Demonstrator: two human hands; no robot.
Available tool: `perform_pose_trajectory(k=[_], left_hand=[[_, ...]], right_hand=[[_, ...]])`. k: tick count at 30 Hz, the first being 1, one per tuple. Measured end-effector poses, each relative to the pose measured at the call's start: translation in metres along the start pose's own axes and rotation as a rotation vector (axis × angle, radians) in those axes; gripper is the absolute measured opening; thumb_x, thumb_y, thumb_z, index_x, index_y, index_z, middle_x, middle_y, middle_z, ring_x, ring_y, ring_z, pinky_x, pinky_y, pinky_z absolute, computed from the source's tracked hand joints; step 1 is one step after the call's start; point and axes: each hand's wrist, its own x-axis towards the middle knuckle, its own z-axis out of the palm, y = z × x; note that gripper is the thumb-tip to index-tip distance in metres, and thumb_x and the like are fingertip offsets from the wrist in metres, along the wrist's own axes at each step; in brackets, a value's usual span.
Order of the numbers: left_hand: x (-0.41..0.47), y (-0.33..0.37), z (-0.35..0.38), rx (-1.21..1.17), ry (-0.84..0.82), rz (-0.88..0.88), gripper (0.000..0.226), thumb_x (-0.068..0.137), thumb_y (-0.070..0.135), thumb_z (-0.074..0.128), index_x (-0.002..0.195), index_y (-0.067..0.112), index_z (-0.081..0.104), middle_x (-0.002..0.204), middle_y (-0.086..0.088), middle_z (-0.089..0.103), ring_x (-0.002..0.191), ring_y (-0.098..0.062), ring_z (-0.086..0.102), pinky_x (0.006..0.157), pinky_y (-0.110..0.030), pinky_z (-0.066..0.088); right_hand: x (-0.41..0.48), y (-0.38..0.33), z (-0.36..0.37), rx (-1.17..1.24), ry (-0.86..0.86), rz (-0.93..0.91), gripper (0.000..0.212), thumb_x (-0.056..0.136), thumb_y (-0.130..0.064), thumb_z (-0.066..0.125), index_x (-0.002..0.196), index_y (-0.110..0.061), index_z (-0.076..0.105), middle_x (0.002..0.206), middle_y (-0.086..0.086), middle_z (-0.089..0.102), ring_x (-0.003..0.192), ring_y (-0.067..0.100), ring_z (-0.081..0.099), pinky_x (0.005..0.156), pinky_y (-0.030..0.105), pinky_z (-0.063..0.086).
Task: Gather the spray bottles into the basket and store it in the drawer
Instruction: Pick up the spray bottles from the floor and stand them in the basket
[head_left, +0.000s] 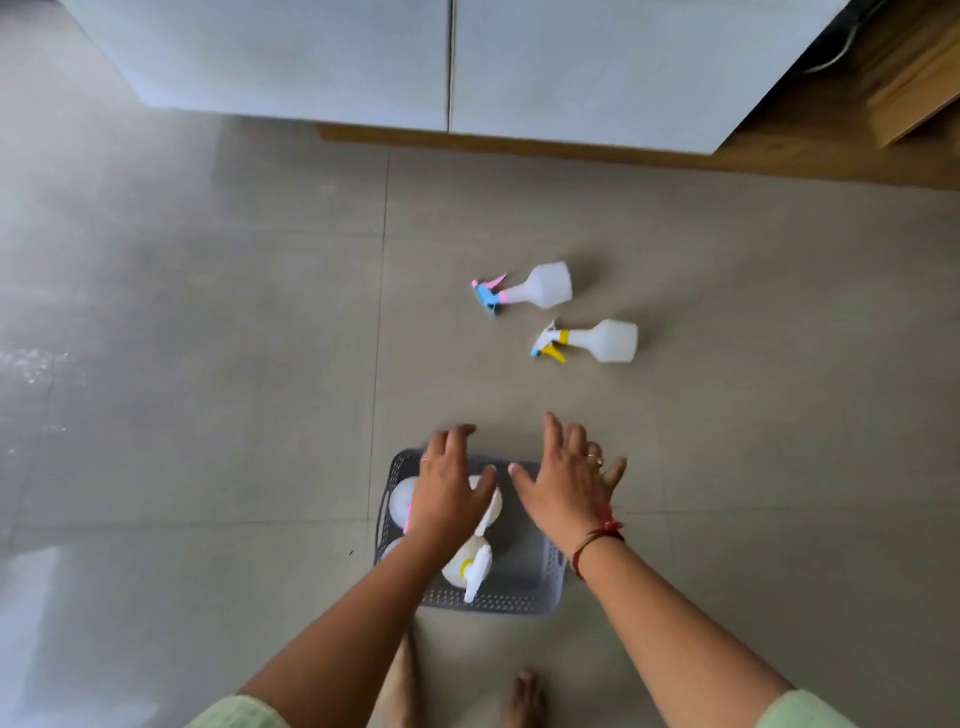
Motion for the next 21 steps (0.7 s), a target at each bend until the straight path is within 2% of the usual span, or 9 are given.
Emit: perform_pose_trajectory(k=[4,7,12,15,21], left_hand=[[0.041,0.045,-0.027,0.009,0.011,-0.044,0.051,0.089,0.029,0.061,0.135,0.016,0.042,0.138,-0.011,0.043,0.124,-0.03,0.049,0.1,-0.036,0.043],[0.08,0.067,-0.018,0.005,0.018,-0.086,0.05,0.091,0.031,0.059,0.135,0.016,0.042,0.141,-0.012,0.041,0.126,-0.031,0.047,0.103,-0.038,0.042],[0.117,0.072,0.042,-0.035,0.036,-0.26,0.045,0.091,0.023,0.056,0.134,0.016,0.044,0.138,-0.013,0.044,0.125,-0.032,0.049,0.105,-0.038,0.04],[0.121,0.074,0.086,-0.072,0.004,-0.369,0.046,0.09,0.02,0.057,0.134,0.014,0.045,0.137,-0.014,0.044,0.125,-0.032,0.049,0.105,-0.037,0.038],[0.146,0.087,0.141,-0.127,0.031,-0.467,0.047,0.089,0.02,0.058,0.133,0.014,0.045,0.135,-0.014,0.047,0.127,-0.031,0.047,0.105,-0.038,0.039]], right_hand=[[0.023,0.002,-0.036,-0.018,0.017,-0.039,0.071,0.084,-0.048,0.054,0.145,-0.025,0.025,0.146,0.006,0.032,0.131,0.029,0.039,0.111,0.062,0.015],[0.06,0.021,-0.045,-0.054,0.017,-0.073,0.072,0.085,-0.042,0.055,0.146,-0.023,0.021,0.148,0.009,0.03,0.133,0.031,0.037,0.112,0.062,0.015],[0.114,0.066,-0.028,-0.268,-0.035,-0.368,0.083,0.084,-0.031,0.056,0.151,-0.027,0.006,0.156,0.01,0.02,0.138,0.031,0.032,0.113,0.062,0.003],[0.156,0.095,-0.027,-0.275,-0.113,-0.369,0.078,0.085,-0.022,0.051,0.151,-0.024,0.009,0.155,0.01,0.021,0.138,0.03,0.03,0.114,0.06,0.003],[0.222,0.119,-0.024,-0.269,-0.122,-0.467,0.078,0.082,-0.018,0.053,0.15,-0.021,0.014,0.149,0.008,0.027,0.136,0.028,0.032,0.117,0.055,0.008]])
